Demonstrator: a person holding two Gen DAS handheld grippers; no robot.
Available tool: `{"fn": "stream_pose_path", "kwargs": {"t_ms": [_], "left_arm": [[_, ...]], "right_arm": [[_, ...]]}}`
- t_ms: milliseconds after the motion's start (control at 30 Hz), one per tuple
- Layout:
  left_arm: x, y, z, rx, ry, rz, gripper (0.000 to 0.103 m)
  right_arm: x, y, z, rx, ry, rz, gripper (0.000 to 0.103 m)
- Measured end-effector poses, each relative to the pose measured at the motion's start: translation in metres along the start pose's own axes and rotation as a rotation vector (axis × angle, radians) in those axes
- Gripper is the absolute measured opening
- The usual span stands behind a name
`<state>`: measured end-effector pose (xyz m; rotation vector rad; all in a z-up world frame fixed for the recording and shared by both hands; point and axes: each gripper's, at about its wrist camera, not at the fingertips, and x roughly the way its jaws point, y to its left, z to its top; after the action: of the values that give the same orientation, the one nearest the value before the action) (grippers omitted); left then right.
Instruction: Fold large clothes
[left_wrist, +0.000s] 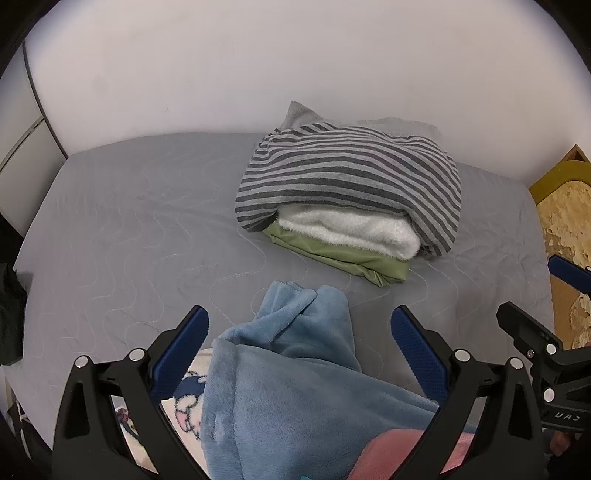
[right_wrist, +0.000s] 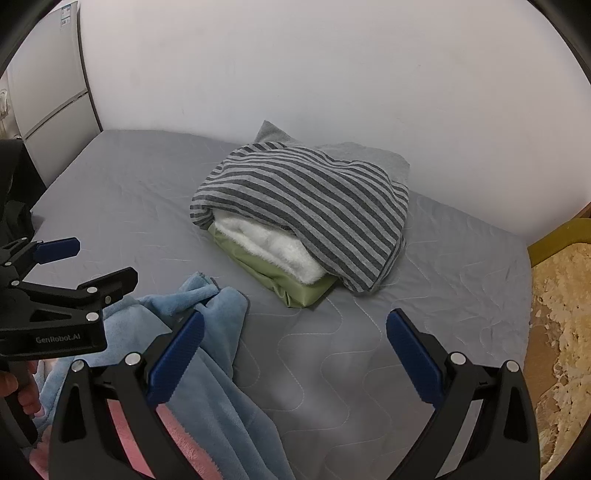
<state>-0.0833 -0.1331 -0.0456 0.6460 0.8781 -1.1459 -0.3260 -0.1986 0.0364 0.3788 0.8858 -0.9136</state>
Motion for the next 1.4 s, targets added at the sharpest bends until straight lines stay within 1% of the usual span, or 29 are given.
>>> {"fn": "stream_pose_path", "kwargs": {"t_ms": [400,833,1167,1300,1400], "left_arm": [[0.003,-0.002,-0.001,0.001,0.005,-0.002,0.097],[0.005,-0.007,0.005,0.004,0.000,0.015,0.097],[0.016,-0.006,0.019,0.006,0.000,0.009,0.097],[0.021,-0.007,0.026,0.003,-0.006,0.004,0.097],[0.024,-0.010,0.029,0.004,-0.015,0.005,0.097]], "right_arm": [[0.003,0.002,0.003,-0.037,-0.006,-0.020,0.097],[0.007,-0.003,0.008,-0.034,-0.005,-0.028,0.097],[0.017,-0.006,0.014,-0.024,-0.001,-0.034,0.097],[0.022,-0.006,0.017,-0.025,-0.012,-0.034,0.097],[0.023,-0.006,0.018,-0.023,-0.026,-0.019,0.097]]}}
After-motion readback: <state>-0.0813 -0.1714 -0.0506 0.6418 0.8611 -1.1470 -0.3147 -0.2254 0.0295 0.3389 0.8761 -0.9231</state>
